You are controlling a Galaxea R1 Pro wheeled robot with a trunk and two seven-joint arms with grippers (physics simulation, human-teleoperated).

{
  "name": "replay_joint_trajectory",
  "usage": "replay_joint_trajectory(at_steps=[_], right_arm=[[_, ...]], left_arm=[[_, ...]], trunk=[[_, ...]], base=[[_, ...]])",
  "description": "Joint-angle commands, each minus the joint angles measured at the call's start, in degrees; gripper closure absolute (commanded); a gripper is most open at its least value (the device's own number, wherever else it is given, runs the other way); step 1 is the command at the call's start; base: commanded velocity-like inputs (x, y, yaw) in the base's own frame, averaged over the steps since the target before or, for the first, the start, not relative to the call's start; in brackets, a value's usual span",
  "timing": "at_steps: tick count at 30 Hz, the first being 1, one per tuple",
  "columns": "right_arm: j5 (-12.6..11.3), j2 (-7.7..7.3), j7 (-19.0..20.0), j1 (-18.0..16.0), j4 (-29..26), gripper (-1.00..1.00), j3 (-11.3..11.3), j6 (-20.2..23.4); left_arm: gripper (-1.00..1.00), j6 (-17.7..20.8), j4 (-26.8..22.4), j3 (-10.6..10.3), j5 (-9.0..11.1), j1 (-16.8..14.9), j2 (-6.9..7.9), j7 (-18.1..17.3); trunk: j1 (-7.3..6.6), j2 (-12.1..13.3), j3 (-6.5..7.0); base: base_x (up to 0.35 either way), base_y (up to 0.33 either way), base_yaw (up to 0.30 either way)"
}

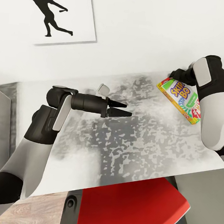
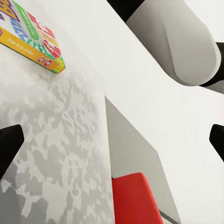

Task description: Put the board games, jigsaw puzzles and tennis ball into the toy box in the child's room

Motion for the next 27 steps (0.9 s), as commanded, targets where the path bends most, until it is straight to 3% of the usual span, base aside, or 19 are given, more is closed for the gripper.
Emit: replay_joint_trajectory(at_steps=[1, 27], right_arm=[[-0.7, -0.01, -0.5, 0.0, 0.8, -1.00, 0.0, 0.2], [-0.3, -0.06, -0.5, 0.1, 1.2, -1.00, 0.1, 0.1]], left_arm=[[-1.00, 0.3, 0.0, 0.0, 0.0, 0.0, -0.02, -0.1], [-1.00, 0.3, 0.0, 0.0, 0.0, 0.0, 0.03, -0.1]], trunk=[[0.05, -0.1, -0.08], [0.05, -0.1, -0.12]], base=[[0.000, 0.000, 0.000], [0.000, 0.000, 0.000]])
